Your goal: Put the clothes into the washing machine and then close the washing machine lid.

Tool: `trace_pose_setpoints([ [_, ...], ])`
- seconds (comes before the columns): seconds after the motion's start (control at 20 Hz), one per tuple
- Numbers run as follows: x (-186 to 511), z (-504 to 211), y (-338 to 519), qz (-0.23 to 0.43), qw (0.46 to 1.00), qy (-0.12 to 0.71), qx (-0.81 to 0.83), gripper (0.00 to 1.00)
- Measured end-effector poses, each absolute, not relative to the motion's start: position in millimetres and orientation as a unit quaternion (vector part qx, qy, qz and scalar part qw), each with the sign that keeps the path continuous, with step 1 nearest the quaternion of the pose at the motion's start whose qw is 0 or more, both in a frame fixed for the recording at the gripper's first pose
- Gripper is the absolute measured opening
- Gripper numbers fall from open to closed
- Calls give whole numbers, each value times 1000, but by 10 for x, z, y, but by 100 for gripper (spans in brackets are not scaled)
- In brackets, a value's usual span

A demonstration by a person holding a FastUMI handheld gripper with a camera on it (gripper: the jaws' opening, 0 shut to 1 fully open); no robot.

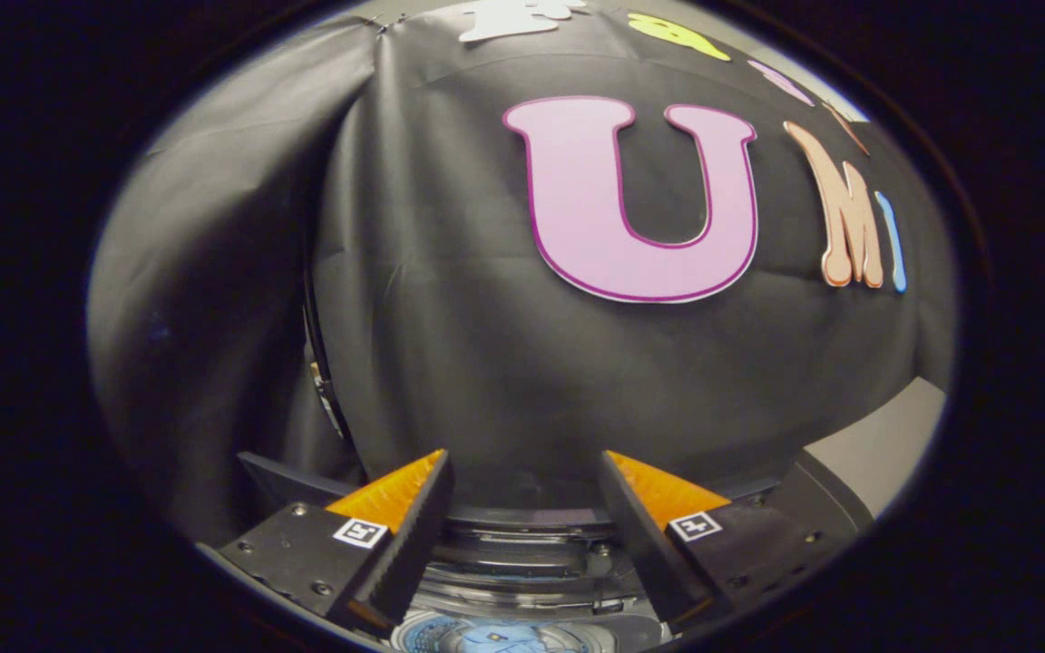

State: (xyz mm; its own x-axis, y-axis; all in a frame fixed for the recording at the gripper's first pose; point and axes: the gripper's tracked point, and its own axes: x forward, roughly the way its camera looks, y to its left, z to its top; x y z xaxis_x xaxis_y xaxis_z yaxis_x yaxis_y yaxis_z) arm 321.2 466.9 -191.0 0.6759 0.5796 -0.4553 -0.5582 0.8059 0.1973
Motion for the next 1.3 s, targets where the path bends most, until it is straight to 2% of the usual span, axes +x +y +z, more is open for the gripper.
trace_pose_setpoints([
  [0.5, 2125, -1854, 3970, 315, 910, 269, 34, 97],
  [0.8, 1604, -1815, 3612, 290, 909, 271, 127, 97],
  [1.1, 1278, -1623, 3141, 240, 931, 215, 175, 97],
  [1.3, 927, -1332, 2762, 234, 943, 166, 170, 96],
])
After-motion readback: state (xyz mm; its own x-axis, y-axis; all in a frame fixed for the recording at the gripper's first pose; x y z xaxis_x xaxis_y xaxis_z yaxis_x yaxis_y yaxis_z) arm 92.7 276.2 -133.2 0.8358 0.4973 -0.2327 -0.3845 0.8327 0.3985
